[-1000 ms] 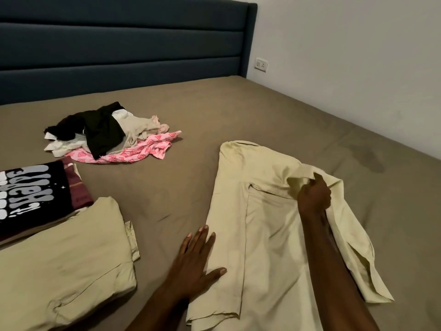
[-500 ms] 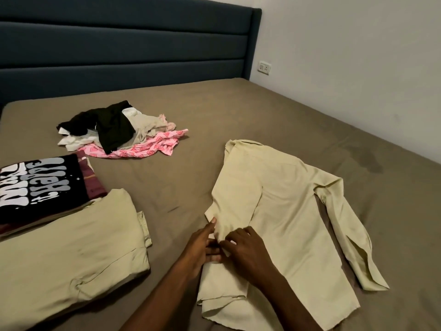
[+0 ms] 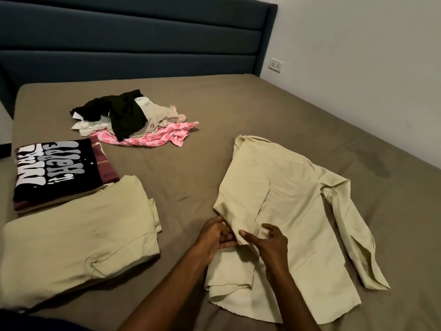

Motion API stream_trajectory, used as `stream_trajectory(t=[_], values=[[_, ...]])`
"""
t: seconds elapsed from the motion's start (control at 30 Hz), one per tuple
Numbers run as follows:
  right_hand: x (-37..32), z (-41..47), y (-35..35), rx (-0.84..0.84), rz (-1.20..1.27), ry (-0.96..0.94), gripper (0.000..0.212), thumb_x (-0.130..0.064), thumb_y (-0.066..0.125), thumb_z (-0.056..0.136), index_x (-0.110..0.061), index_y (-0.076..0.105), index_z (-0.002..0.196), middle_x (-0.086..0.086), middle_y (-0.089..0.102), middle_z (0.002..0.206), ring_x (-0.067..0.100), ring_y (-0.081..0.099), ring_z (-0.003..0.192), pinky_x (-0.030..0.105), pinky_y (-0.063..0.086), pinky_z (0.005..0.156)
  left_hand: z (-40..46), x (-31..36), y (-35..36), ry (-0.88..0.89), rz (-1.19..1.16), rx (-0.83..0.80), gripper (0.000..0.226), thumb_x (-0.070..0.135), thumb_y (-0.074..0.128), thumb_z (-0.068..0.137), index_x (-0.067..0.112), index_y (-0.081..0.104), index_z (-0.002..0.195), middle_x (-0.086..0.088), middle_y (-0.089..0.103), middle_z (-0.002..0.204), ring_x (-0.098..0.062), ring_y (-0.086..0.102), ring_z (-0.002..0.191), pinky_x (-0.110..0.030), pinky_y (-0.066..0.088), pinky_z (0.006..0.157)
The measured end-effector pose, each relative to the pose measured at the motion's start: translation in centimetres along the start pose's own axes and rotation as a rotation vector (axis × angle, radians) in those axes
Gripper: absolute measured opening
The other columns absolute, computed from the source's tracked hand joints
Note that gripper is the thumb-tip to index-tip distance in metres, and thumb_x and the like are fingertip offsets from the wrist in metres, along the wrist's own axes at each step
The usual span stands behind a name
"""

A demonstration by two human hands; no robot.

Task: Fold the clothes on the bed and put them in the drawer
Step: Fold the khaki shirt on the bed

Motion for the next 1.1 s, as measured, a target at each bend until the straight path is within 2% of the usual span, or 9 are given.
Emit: stream_trajectory(t=[0.1, 0.3, 0.4, 0.53, 0.67, 0.77, 0.9, 1.0, 1.1], values=[[0.7, 1.0, -0.7, -0.066, 0.157, 0.141, 0.116, -0.05, 0.103, 0.026, -0.016, 0.063, 0.129, 0.008, 0.063, 0.124, 0.025, 0.063, 0.115, 0.039, 0.055, 0.089, -0.2, -0.6, 0.0, -0.033, 0.026, -0.015, 0.028, 0.014, 0.042, 0.101, 0.006, 0.063, 0.117, -0.02, 0.071, 0.105, -0.035, 0.07, 0.089, -0.042, 0.061, 0.066], [-2.0, -0.3, -1.4, -0.211, 0.243, -0.015, 0.049, 0.018, 0.071, 0.064, 0.001, 0.072, 0.109, 0.025, 0.074, 0.088, 0.025, 0.066, 0.071, 0.021, 0.047, 0.055, -0.4, -0.7, 0.3, -0.076, 0.034, -0.149, 0.067, 0.066, 0.055, 0.091, 0.016, 0.058, 0.135, -0.015, 0.073, 0.12, -0.034, 0.07, 0.111, -0.049, 0.057, 0.092], [-4.7, -2.6, -1.0, -0.39, 0.261, -0.214, 0.039, 0.013, 0.062, 0.071, -0.005, 0.076, 0.102, 0.015, 0.068, 0.078, 0.024, 0.056, 0.072, 0.021, 0.036, 0.053, -0.7, -0.6, 0.6, -0.1, -0.048, -0.287, 0.075, 0.072, 0.049, 0.091, 0.014, 0.056, 0.138, -0.018, 0.07, 0.126, -0.037, 0.066, 0.118, -0.06, 0.046, 0.106], [-6.0, -5.0, 0.4, -0.783, 0.247, -0.195, 0.036, 0.002, 0.07, 0.08, 0.005, 0.07, 0.116, 0.021, 0.065, 0.081, 0.019, 0.05, 0.063, 0.028, 0.029, 0.054, -1.7, -1.6, 0.4, -0.165, -0.241, -0.355, 0.07, 0.059, 0.057, 0.093, 0.005, 0.062, 0.137, -0.023, 0.062, 0.136, -0.041, 0.062, 0.122, -0.056, 0.039, 0.114], [-4.3, 0.2, -0.5, -0.355, 0.088, -0.174, 0.023, 0.001, 0.061, 0.094, -0.011, 0.078, 0.103, 0.01, 0.076, 0.09, 0.027, 0.062, 0.076, 0.027, 0.042, 0.059, -2.0, -2.9, -0.9, -0.171, -0.161, -0.283, 0.043, 0.022, 0.058, 0.077, -0.001, 0.069, 0.111, -0.021, 0.071, 0.1, -0.035, 0.068, 0.081, -0.04, 0.054, 0.082], [-4.4, 4.8, 0.9, -0.192, -0.096, -0.259, 0.026, -0.004, 0.067, 0.095, -0.019, 0.075, 0.114, -0.001, 0.075, 0.115, 0.024, 0.067, 0.113, 0.03, 0.052, 0.085, -1.8, -3.4, -1.3, -0.187, -0.193, -0.287, 0.056, 0.019, 0.059, 0.06, 0.001, 0.067, 0.113, -0.019, 0.068, 0.101, -0.036, 0.066, 0.083, -0.039, 0.054, 0.079], [-5.4, 12.4, 5.7, -0.118, -0.487, -0.349, 0.054, -0.037, 0.064, 0.101, -0.02, 0.051, 0.15, 0.016, 0.041, 0.16, 0.034, 0.033, 0.15, 0.048, 0.03, 0.119, -1.1, -3.7, -0.5, -0.228, -0.206, -0.302, 0.049, 0.016, 0.051, 0.064, 0.0, 0.069, 0.106, -0.02, 0.068, 0.099, -0.036, 0.065, 0.084, -0.038, 0.053, 0.078], [-5.2, 17.1, 7.4, -0.04, -0.759, -0.389, 0.068, -0.059, 0.053, 0.1, -0.034, 0.034, 0.16, 0.018, 0.009, 0.17, 0.042, 0.004, 0.156, 0.062, 0.019, 0.119, -0.9, -3.7, 0.1, -0.288, -0.046, -0.312, 0.036, 0.017, 0.058, 0.064, 0.001, 0.071, 0.093, -0.017, 0.067, 0.087, -0.032, 0.063, 0.072, -0.036, 0.053, 0.073], [-3.4, 20.7, 7.5, -0.022, -0.953, -0.365, 0.069, -0.071, 0.034, 0.1, -0.039, 0.026, 0.161, 0.02, 0.005, 0.171, 0.044, 0.002, 0.156, 0.064, 0.013, 0.122, -0.5, -3.7, -0.3, -0.345, 0.072, -0.307, 0.021, 0.021, 0.07, 0.079, 0.006, 0.069, 0.093, -0.011, 0.069, 0.08, -0.025, 0.066, 0.069, -0.032, 0.057, 0.073]])
Point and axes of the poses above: each hand's wrist, its own z-axis towards the middle knuckle, its own y-axis out of the palm, x = y × z, the point moved 7 cm from there along z, towards the middle knuckle
